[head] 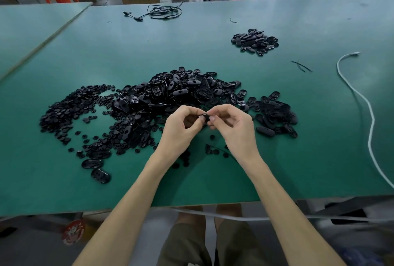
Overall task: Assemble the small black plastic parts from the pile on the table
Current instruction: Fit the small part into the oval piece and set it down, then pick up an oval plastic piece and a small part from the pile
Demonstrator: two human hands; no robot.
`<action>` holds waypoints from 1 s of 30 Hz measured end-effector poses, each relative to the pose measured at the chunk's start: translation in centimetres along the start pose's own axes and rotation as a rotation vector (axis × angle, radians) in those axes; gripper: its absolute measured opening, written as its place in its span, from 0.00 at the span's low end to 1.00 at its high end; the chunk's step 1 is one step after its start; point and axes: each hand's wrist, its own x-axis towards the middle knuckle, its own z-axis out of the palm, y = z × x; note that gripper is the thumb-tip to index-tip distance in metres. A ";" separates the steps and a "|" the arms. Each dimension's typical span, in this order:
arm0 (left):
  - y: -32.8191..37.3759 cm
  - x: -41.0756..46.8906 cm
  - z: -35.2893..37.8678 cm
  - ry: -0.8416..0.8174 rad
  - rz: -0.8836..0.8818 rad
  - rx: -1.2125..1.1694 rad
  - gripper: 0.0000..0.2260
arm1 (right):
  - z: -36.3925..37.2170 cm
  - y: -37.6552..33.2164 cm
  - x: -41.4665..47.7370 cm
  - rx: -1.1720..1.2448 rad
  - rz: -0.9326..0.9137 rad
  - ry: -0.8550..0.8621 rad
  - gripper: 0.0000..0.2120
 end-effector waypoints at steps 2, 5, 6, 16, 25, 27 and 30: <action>0.1 0.1 -0.1 0.019 0.031 0.018 0.06 | 0.1 -0.2 -0.1 -0.005 -0.012 0.023 0.09; 0.2 0.1 -0.3 0.081 0.044 0.085 0.08 | 0.0 -0.3 -0.2 -0.066 -0.042 0.180 0.09; 0.2 0.1 -0.4 0.093 0.034 0.110 0.09 | -0.1 -0.3 -0.2 -0.087 -0.048 0.260 0.09; -0.5 0.0 0.3 -0.025 0.029 0.499 0.10 | -1.1 -0.4 0.4 0.054 0.143 0.662 0.25; -0.2 0.1 -0.1 0.057 -0.007 0.273 0.02 | -1.0 -0.6 0.1 0.000 0.106 0.622 0.35; -0.1 0.0 -0.2 0.090 -0.008 0.222 0.03 | -0.9 -0.5 0.1 -0.022 0.092 0.571 0.38; -0.2 0.0 -0.3 0.128 -0.008 0.165 0.02 | -0.8 -0.4 0.0 -0.070 0.036 0.541 0.36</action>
